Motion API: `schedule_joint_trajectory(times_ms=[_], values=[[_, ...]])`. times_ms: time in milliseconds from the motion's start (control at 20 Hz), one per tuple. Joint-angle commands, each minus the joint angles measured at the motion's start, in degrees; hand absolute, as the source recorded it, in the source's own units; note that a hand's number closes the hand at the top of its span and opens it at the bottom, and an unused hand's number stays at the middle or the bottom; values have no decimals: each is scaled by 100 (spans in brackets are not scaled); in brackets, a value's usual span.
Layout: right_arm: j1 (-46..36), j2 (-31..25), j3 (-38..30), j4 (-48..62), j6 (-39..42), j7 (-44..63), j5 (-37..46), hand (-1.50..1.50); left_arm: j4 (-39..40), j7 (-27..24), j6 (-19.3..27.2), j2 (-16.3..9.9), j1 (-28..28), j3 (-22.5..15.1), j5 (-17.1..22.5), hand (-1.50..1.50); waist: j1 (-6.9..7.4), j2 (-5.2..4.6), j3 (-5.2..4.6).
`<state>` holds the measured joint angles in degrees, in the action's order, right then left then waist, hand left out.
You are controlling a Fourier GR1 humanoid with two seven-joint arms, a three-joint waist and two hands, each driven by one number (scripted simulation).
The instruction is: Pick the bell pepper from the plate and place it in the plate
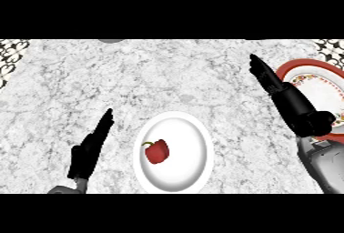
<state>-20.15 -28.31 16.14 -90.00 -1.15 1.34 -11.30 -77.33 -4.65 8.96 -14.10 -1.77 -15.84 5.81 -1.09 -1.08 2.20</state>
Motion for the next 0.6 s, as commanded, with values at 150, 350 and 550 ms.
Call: schedule_joint_trajectory(times_ms=[150,350,550], values=[[-300,1186,1057,-243,1094,-369,-794,150,28,377,338,-115,-77,317,-45,0,502,64,-207],[-1497,-155,1005,-776,783,-1035,1607,150,217,659,444,-47,-87,397,27,0,329,413,-288],[-328,1246,1852,92,-598,-2289,2391,150,87,1147,623,14,-447,534,88,0,298,27,-192]])
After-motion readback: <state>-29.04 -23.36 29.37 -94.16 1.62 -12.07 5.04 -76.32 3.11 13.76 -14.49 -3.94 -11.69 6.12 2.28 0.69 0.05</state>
